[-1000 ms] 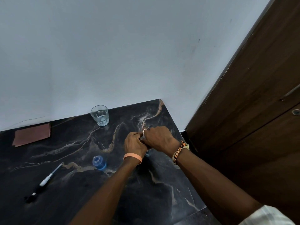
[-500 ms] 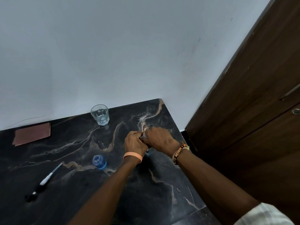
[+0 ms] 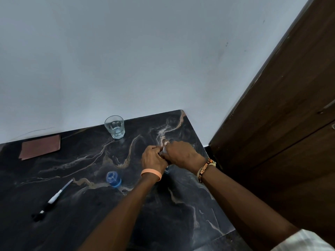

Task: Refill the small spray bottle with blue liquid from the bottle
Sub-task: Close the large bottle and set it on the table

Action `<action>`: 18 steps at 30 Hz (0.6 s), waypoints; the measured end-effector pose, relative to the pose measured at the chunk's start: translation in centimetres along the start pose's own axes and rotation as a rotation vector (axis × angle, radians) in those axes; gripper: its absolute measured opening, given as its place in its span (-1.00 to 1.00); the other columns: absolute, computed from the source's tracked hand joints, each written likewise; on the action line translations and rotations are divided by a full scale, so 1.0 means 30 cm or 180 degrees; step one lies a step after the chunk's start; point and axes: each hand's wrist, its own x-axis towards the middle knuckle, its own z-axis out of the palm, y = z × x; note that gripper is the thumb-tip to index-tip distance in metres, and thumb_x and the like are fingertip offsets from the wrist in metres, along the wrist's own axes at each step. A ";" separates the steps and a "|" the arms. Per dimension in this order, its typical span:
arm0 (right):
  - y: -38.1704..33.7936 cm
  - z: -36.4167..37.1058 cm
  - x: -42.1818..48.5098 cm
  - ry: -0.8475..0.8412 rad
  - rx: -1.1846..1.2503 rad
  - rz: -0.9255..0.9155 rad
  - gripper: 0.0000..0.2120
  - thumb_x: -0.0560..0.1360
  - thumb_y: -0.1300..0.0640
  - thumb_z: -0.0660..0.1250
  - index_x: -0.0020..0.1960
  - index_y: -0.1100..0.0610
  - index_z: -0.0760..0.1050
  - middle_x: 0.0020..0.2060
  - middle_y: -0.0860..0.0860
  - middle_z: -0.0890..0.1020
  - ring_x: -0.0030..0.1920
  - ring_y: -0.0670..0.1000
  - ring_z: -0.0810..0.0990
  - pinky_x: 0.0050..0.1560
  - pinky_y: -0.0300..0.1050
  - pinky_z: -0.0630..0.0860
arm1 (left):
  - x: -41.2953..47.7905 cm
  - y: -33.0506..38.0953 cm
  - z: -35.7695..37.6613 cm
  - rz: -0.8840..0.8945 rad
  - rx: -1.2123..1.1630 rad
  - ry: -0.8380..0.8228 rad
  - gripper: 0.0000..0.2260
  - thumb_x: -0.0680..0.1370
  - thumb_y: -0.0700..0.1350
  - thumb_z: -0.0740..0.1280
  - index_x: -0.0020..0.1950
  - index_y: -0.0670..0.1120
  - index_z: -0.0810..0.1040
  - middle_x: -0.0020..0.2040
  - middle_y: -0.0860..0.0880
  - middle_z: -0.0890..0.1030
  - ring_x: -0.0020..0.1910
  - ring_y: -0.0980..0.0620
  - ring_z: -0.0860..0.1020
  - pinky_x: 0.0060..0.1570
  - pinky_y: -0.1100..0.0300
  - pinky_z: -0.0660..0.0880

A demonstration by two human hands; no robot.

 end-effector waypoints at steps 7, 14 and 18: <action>0.005 -0.036 0.008 -0.0088 -0.0261 -0.0164 -0.73 0.66 0.04 0.13 0.14 0.21 0.48 0.02 0.16 0.61 -0.03 0.22 0.64 -0.25 -0.01 0.43 | 0.004 -0.005 0.000 -0.0018 0.0052 -0.0054 -0.54 0.21 -0.07 0.64 0.05 -0.13 0.67 0.07 -0.10 0.60 0.01 0.00 0.58 0.01 0.27 0.47; 0.003 -0.030 -0.003 -0.0033 -0.0482 -0.0094 -0.71 0.66 -0.01 0.17 0.19 0.20 0.44 -0.01 0.12 0.62 -0.07 0.18 0.65 -0.28 -0.02 0.46 | 0.007 -0.010 -0.001 0.0054 0.0044 -0.0050 -0.57 0.21 -0.06 0.63 0.04 -0.12 0.68 0.04 -0.10 0.61 -0.01 0.00 0.57 -0.04 0.29 0.43; 0.026 0.003 -0.009 0.0022 -0.0341 -0.0142 -0.58 0.65 -0.16 0.10 0.26 0.16 0.38 -0.04 0.10 0.62 -0.13 0.13 0.64 -0.31 -0.05 0.42 | 0.005 -0.015 0.001 0.0135 0.0036 -0.0061 -0.66 0.21 -0.07 0.63 -0.06 -0.09 0.70 -0.04 -0.06 0.63 -0.01 0.00 0.57 -0.08 0.26 0.44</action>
